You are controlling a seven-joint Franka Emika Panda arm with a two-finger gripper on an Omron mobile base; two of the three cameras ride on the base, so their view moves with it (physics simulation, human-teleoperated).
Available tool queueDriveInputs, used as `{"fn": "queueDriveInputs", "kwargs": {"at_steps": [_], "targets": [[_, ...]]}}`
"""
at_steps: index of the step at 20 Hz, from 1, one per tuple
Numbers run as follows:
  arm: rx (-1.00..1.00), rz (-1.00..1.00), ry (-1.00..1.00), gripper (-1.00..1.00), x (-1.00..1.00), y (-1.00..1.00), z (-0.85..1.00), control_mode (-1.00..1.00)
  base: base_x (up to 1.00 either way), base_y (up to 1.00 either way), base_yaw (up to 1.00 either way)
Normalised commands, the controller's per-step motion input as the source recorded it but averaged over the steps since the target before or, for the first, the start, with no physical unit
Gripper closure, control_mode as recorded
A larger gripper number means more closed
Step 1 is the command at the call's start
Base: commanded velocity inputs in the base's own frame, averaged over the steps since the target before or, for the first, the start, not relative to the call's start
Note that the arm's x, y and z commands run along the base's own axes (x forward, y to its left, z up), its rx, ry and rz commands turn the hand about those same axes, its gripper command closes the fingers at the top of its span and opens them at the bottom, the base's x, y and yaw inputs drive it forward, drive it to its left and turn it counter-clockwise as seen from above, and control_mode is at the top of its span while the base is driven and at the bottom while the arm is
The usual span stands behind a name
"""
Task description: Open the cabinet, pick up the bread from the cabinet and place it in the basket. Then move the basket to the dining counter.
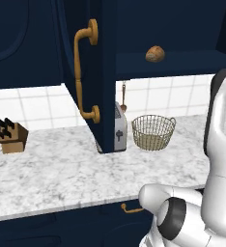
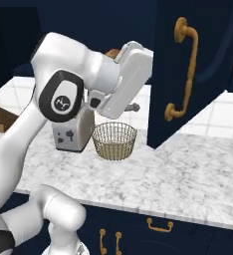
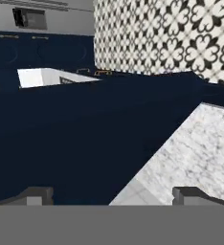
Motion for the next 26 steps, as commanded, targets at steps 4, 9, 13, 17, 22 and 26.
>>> {"fn": "queueDriveInputs", "kwargs": {"at_steps": [4, 9, 13, 17, 22, 26], "targets": [[0.07, -0.09, -0.15, -1.00, 0.00, -0.91, -0.09, -1.00, 0.00, 0.00, 0.00], [0.06, -0.02, -0.04, -1.00, 0.00, -0.27, -0.13, -1.00, 0.00, 0.00, 0.00], [0.00, 0.02, 0.02, -1.00, 0.00, 0.56, -0.31, -1.00, 0.00, 0.00, 0.00], [-0.03, 0.25, 0.11, -1.00, 0.00, 1.00, -0.09, -1.00, 0.00, 0.00, 0.00], [-0.14, 0.65, 0.18, -1.00, -0.36, 0.87, -0.01, -1.00, 0.00, 0.00, 0.00], [-0.28, 0.90, 0.23, -1.00, -0.56, 0.36, -0.05, -1.00, 0.00, 0.00, 0.00]]}}
